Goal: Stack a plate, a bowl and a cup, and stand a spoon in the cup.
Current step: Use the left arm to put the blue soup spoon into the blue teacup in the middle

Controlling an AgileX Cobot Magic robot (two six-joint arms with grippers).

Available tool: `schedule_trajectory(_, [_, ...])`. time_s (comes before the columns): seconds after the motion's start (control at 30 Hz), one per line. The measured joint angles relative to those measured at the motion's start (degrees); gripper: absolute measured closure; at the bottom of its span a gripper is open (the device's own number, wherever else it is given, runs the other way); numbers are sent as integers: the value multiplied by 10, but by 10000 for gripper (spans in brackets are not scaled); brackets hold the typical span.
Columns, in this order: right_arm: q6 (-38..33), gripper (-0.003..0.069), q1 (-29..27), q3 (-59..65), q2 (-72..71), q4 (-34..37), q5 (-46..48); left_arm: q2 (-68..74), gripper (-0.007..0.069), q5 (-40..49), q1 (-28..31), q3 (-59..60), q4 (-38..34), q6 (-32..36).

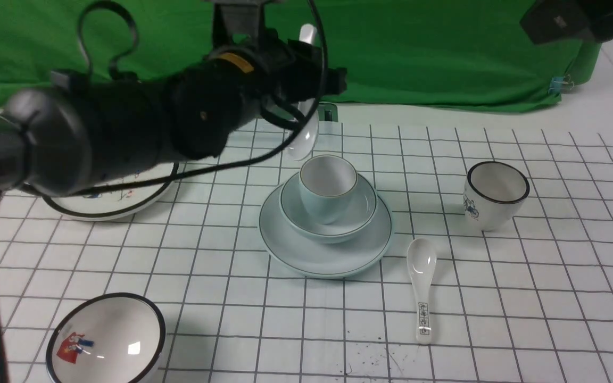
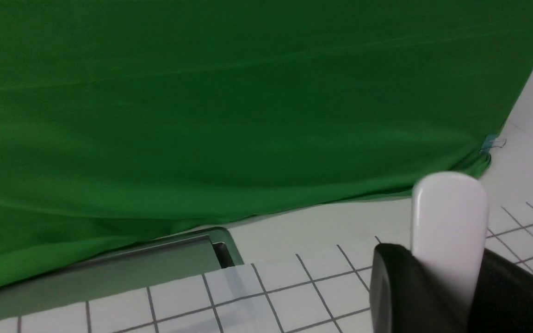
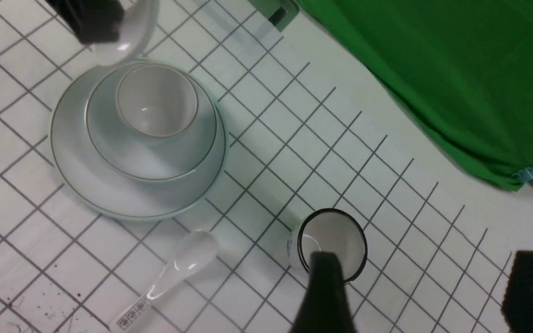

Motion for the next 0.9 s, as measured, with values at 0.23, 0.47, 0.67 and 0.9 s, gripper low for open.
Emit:
schedule_trajectory(0.23, [-4, 142, 0, 0, 0, 0, -1, 71, 539, -77, -22, 1, 99, -76])
schedule_trajectory(0.47, [-15, 142, 0, 0, 0, -1, -3, 96, 538, -98, -21, 1, 126, -95])
schedule_trajectory(0.67, [-17, 142, 0, 0, 0, -1, -3, 105, 428, -86, -21, 1, 129, -95])
schedule_trajectory(0.9, [-13, 142, 0, 0, 0, -1, 0, 16, 263, 96, -18, 1, 129, -95])
